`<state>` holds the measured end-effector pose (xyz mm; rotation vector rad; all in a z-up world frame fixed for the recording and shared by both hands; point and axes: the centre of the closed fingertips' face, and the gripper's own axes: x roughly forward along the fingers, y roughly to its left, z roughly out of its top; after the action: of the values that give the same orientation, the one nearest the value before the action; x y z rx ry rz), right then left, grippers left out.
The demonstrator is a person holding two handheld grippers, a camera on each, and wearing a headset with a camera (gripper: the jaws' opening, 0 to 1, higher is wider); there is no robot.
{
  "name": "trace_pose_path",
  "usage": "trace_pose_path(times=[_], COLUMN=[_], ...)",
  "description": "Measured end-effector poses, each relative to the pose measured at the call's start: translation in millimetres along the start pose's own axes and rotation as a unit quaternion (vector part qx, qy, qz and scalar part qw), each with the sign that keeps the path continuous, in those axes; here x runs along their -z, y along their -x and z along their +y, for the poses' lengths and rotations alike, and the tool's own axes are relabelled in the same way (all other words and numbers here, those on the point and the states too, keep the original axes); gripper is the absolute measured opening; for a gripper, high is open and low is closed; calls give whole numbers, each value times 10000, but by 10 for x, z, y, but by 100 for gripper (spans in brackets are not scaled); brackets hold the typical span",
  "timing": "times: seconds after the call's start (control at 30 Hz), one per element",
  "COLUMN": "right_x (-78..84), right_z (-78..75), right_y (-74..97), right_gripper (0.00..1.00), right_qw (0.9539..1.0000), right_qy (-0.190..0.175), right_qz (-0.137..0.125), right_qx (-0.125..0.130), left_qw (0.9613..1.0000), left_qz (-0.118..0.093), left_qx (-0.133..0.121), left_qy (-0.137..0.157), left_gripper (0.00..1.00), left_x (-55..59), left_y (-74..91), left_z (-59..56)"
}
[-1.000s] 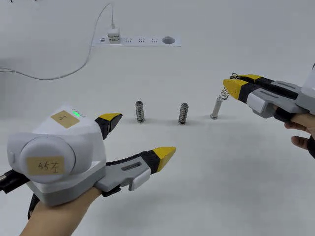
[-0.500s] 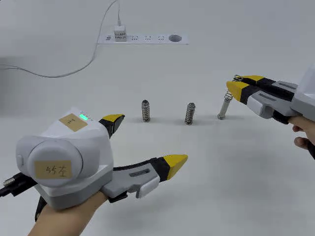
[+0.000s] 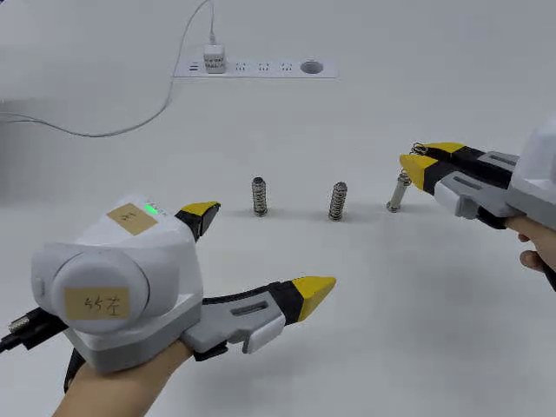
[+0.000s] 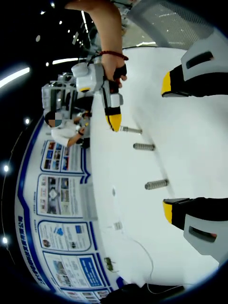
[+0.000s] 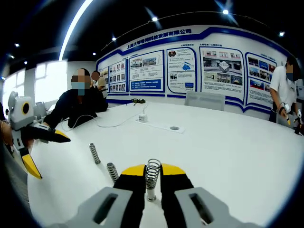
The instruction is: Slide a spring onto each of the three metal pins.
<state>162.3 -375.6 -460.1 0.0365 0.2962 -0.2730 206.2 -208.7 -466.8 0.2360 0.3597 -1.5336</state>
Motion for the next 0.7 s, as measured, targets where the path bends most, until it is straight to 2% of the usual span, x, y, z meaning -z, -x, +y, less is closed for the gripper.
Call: trace_pose_path(times=[0.7], right_x=[243], right_z=[87], right_y=[-54], right_gripper=[12], right_qw=[9995], right_qy=[39], right_qz=[305], right_qx=[-40], left_qw=[10000], left_qz=[44], left_qx=[-30], left_qy=[-36], left_gripper=[87], left_x=[17], left_y=[2], left_z=[21])
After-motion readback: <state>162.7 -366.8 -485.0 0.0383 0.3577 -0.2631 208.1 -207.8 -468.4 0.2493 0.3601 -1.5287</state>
